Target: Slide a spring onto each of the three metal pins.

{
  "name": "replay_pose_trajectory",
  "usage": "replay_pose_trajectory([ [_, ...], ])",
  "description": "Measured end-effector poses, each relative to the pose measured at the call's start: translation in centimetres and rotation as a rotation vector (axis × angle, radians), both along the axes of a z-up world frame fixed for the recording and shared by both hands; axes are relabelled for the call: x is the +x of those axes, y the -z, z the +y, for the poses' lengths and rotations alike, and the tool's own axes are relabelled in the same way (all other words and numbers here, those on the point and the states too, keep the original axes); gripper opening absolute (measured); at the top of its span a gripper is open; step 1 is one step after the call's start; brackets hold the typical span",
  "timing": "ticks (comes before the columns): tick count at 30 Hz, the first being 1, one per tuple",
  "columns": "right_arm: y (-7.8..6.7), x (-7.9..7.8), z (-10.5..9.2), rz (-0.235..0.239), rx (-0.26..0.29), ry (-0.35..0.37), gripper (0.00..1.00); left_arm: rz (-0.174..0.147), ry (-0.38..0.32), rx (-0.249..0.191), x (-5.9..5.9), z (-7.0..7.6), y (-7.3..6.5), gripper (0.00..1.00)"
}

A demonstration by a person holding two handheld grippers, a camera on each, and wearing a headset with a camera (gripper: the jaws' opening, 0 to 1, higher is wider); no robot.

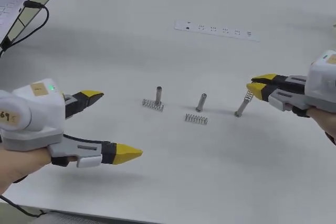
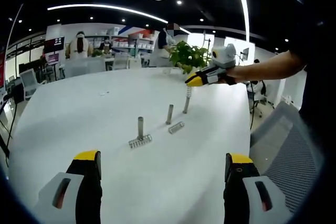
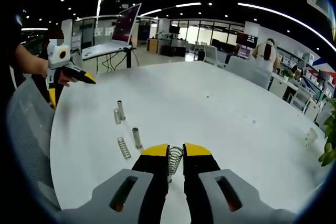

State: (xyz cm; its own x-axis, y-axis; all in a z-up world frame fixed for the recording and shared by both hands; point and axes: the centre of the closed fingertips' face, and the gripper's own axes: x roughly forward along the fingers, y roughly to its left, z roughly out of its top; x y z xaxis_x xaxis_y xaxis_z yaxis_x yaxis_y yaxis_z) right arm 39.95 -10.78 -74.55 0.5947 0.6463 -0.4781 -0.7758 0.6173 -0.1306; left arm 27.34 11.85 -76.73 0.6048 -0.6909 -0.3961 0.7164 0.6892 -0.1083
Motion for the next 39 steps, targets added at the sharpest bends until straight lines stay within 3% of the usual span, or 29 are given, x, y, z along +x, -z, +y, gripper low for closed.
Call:
replay_pose_trajectory([
  [17,0.9,-0.1,0.2,0.021,0.001,0.000,0.07,0.007,-0.003,0.002,-0.1,0.2,0.2,0.95],
  [33,3.1,-0.7,0.3,0.049,-0.027,0.000,0.08,0.006,-0.009,0.010,0.0,0.4,0.2,0.94],
  [39,4.1,-1.0,0.2,0.044,-0.064,-0.011,0.08,0.006,-0.008,0.010,0.0,0.4,0.2,0.94],
])
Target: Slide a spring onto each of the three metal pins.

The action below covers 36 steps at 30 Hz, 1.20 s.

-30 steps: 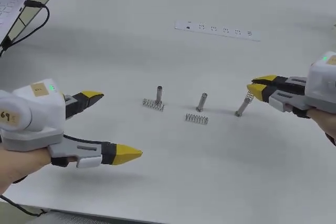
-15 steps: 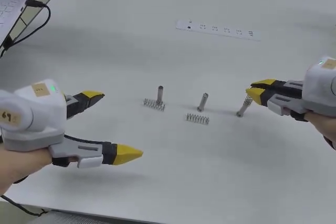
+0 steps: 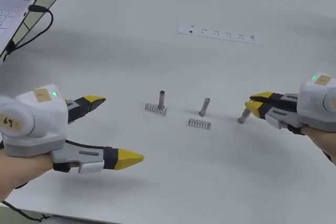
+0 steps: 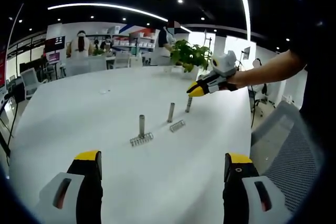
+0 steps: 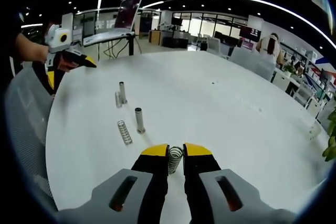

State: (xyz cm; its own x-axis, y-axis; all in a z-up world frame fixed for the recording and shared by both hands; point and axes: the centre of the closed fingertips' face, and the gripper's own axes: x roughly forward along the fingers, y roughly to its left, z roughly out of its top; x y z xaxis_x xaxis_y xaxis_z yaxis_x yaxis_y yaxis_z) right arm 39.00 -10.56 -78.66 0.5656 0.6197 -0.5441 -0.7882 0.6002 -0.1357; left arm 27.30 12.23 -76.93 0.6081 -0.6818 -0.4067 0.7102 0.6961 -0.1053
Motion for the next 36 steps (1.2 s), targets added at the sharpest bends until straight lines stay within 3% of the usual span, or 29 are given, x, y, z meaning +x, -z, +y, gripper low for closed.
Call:
replay_pose_trajectory([
  [15,2.0,-0.2,-0.3,0.018,-0.043,-0.011,0.08,-0.004,0.001,0.006,-0.1,0.1,-0.3,0.94],
  [24,1.6,-0.3,-0.1,0.039,-0.028,-0.003,0.13,-0.002,0.002,0.007,-0.2,0.0,-0.3,0.94],
  [36,-0.1,-0.5,0.0,0.016,0.024,0.021,0.24,-0.008,0.002,0.002,-0.2,0.0,-0.5,0.94],
])
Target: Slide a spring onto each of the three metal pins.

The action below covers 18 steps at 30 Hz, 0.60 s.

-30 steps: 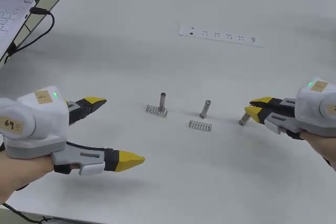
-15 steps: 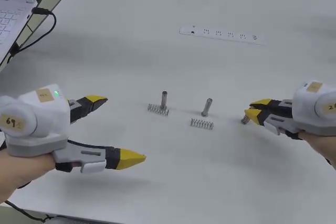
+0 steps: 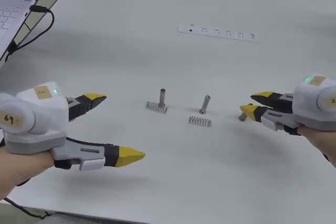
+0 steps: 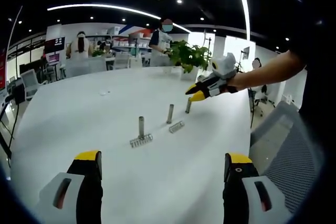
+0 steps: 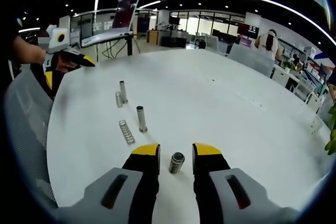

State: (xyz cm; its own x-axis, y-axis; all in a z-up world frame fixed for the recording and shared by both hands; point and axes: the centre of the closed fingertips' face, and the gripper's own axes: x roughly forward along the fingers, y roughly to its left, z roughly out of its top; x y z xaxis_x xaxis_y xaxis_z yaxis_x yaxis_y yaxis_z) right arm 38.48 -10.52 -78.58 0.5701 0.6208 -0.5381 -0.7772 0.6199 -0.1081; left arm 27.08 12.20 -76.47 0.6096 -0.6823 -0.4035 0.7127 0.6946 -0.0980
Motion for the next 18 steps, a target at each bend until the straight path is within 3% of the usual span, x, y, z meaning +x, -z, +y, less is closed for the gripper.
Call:
replay_pose_trajectory([
  [7,-1.3,-0.3,-0.2,0.005,0.072,0.036,0.28,-0.004,0.005,-0.003,0.1,-0.2,-0.2,0.94],
  [18,-2.6,-1.9,-0.5,-0.011,0.114,0.042,0.32,-0.008,0.010,0.006,0.2,-0.3,-0.3,0.95],
])
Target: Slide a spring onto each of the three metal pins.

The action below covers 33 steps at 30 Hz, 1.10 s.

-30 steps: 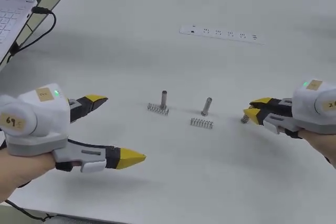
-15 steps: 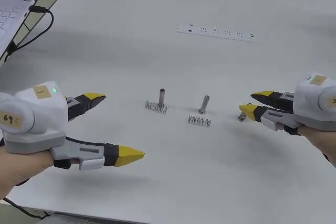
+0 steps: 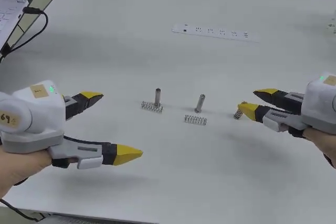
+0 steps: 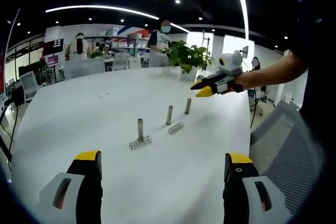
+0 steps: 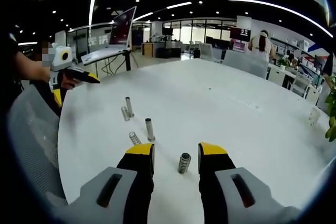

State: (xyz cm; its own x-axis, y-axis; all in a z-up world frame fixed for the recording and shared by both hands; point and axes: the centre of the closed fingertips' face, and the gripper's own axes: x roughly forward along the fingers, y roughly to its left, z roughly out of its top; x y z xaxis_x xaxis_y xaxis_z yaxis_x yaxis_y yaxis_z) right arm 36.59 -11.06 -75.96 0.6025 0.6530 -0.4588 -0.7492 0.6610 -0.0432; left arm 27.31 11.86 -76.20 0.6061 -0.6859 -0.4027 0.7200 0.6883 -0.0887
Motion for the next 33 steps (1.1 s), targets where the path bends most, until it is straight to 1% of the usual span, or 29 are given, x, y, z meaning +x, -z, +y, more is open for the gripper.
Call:
replay_pose_trajectory([
  [10,-1.0,-1.2,0.5,-0.016,0.014,-0.031,0.31,0.002,0.001,-0.002,0.0,-0.1,0.0,0.94],
  [15,-1.3,-1.7,1.2,-0.019,0.018,-0.058,0.31,0.004,0.000,0.000,0.0,0.1,0.1,0.94],
  [18,-1.7,-2.0,1.8,-0.014,0.035,-0.080,0.31,0.005,-0.001,0.002,0.0,0.1,0.1,0.94],
  [21,-1.8,-2.2,2.7,-0.028,0.009,-0.123,0.31,0.006,-0.001,0.001,0.0,0.1,0.1,0.94],
  [24,-1.8,-2.5,3.7,-0.027,-0.003,-0.158,0.30,0.006,0.000,0.003,0.0,0.2,0.2,0.94],
  [29,-1.7,-2.7,4.9,-0.040,-0.030,-0.207,0.28,0.007,-0.002,0.004,-0.1,0.3,0.1,0.94],
  [33,-1.3,-2.7,5.6,-0.038,-0.057,-0.244,0.27,0.009,-0.006,0.004,-0.1,0.5,0.1,0.93],
])
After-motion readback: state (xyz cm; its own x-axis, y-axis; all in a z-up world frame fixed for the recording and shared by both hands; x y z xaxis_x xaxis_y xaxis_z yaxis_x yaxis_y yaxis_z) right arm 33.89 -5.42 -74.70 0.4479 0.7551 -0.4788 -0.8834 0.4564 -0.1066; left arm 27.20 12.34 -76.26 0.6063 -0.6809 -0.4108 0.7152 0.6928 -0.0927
